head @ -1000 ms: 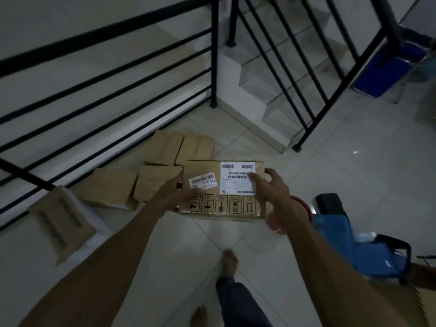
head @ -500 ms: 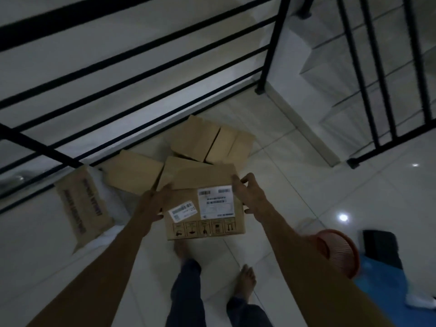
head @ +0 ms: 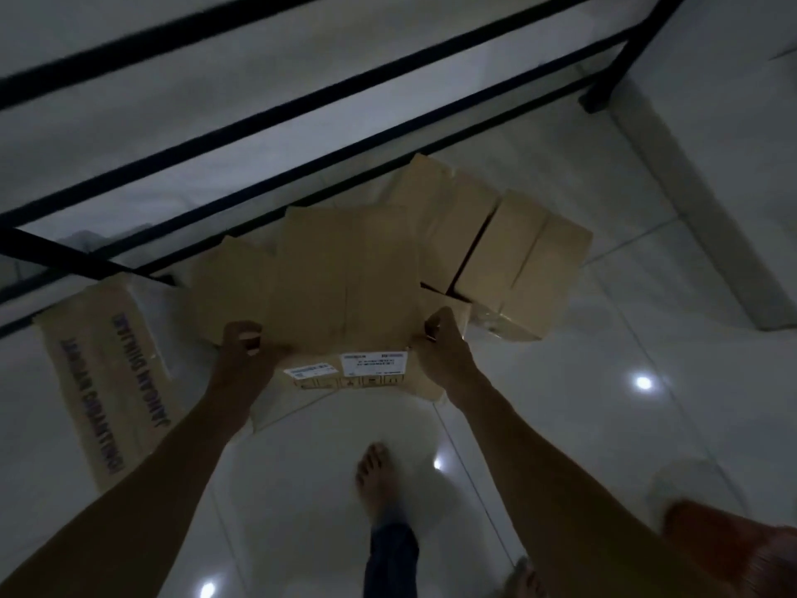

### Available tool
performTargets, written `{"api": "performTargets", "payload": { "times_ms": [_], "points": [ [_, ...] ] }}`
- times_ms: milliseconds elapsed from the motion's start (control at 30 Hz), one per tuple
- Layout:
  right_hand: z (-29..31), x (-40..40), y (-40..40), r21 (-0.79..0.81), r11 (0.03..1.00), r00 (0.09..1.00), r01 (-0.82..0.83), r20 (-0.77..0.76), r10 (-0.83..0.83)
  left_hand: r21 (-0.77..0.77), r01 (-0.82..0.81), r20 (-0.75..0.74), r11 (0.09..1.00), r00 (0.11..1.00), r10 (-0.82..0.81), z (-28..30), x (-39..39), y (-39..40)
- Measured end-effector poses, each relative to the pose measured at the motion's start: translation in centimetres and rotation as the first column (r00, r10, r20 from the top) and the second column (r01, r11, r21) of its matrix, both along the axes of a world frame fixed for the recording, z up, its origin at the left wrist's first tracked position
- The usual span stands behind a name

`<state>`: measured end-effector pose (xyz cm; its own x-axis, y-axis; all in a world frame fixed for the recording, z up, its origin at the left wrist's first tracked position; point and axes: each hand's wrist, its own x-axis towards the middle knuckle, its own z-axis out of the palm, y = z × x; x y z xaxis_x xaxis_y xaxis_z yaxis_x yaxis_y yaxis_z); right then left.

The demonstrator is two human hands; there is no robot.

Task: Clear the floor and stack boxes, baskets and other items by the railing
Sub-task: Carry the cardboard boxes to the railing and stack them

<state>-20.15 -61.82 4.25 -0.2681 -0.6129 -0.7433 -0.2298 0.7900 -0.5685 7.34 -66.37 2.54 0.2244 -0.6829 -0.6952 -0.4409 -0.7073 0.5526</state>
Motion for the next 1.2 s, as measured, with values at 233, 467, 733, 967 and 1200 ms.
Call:
{"api": "performTargets", "payload": {
  "times_ms": [233, 467, 733, 967, 1200],
  "points": [
    [-8.1, 4.4, 1.9, 0.124, 0.99, 0.994, -0.062, -0.083, 0.072, 0.126, 0.126, 0.115, 0.984, 0.983, -0.141, -7.4, -0.4, 1.0],
    [-4.1, 2.8, 0.4, 0.133, 0.982, 0.984, -0.133, -0.102, 0.147, 0.142, 0.403, 0.205, 0.904, 0.882, -0.425, -3.3, -2.6, 0.5],
    [5.8, -0.5, 2.3, -0.026, 0.943, 0.924, -0.332, -0.212, 0.319, 0.05, 0.617, 0.168, 0.785, 0.77, -0.616, 6.5, -8.5, 3.4],
    [17.7, -5.1, 12.4, -0.182, 0.874, 0.862, -0.45, -0.342, 0.373, -0.051, 0.625, 0.105, 0.779, 0.779, -0.618, 18.9, -13.9, 13.3],
    [31.1, -11.1, 27.0, -0.334, 0.821, 0.833, -0.463, -0.481, 0.274, -0.137, 0.696, 0.089, 0.705, 0.717, -0.691, 32.5, -20.5, 26.0]
  ]
}}
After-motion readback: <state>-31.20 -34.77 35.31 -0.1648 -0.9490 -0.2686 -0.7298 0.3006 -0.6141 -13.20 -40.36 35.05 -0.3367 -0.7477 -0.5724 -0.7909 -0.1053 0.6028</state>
